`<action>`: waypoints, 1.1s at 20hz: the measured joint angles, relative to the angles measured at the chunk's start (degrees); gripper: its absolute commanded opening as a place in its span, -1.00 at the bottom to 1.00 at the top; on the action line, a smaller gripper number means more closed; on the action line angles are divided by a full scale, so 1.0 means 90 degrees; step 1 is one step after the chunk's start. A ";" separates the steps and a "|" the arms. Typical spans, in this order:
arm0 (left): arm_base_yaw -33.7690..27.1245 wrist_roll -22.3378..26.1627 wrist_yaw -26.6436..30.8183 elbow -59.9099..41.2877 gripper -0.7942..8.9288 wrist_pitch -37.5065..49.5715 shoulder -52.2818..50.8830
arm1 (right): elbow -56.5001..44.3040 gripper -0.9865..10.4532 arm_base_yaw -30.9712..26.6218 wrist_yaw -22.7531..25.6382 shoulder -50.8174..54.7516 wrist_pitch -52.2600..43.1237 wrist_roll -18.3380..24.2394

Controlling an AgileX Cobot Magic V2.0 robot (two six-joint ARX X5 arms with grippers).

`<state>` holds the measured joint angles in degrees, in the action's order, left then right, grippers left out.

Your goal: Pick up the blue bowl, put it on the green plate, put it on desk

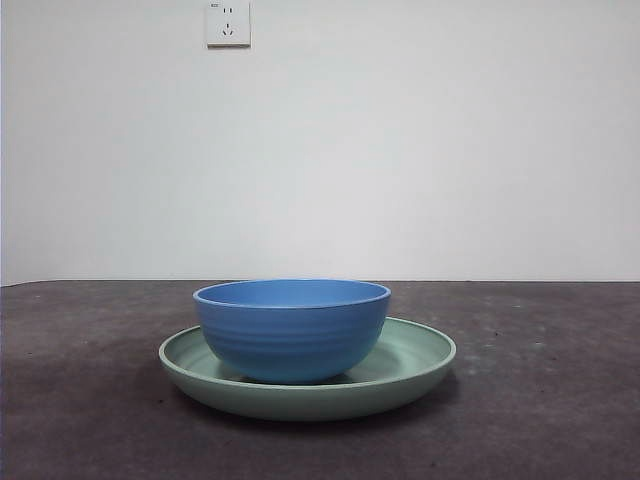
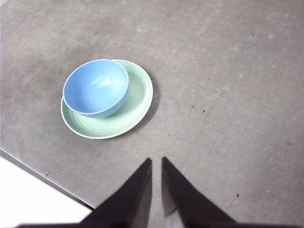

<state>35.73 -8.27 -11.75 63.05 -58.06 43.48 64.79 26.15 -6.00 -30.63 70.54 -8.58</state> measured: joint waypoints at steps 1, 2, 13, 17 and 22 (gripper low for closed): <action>0.0000 0.0000 0.0000 0.0000 -0.81 0.0002 0.0000 | 0.0000 -0.79 0.0000 0.0000 0.0000 0.0000 0.0000; 0.0000 0.0000 0.0000 0.0000 -0.81 0.0002 0.0000 | 0.0000 -0.79 0.0000 0.0000 0.0000 0.0000 0.0000; -0.0126 0.0000 -0.0005 0.0000 -0.81 0.0005 -0.0090 | 0.0000 -0.79 0.0000 0.0000 0.0000 0.0000 0.0000; -0.1207 0.0002 -0.0002 -0.0160 -0.81 0.0250 -0.0423 | 0.0000 -0.79 0.0000 0.0000 0.0000 0.0000 0.0000; -0.2499 -0.0029 -0.0002 -0.2312 -0.81 0.3546 -0.1564 | 0.0000 -0.79 0.0000 0.0000 0.0000 0.0000 0.0000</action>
<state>13.23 -8.54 -11.77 42.24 -26.15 29.41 64.79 26.15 -6.00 -30.63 70.54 -8.58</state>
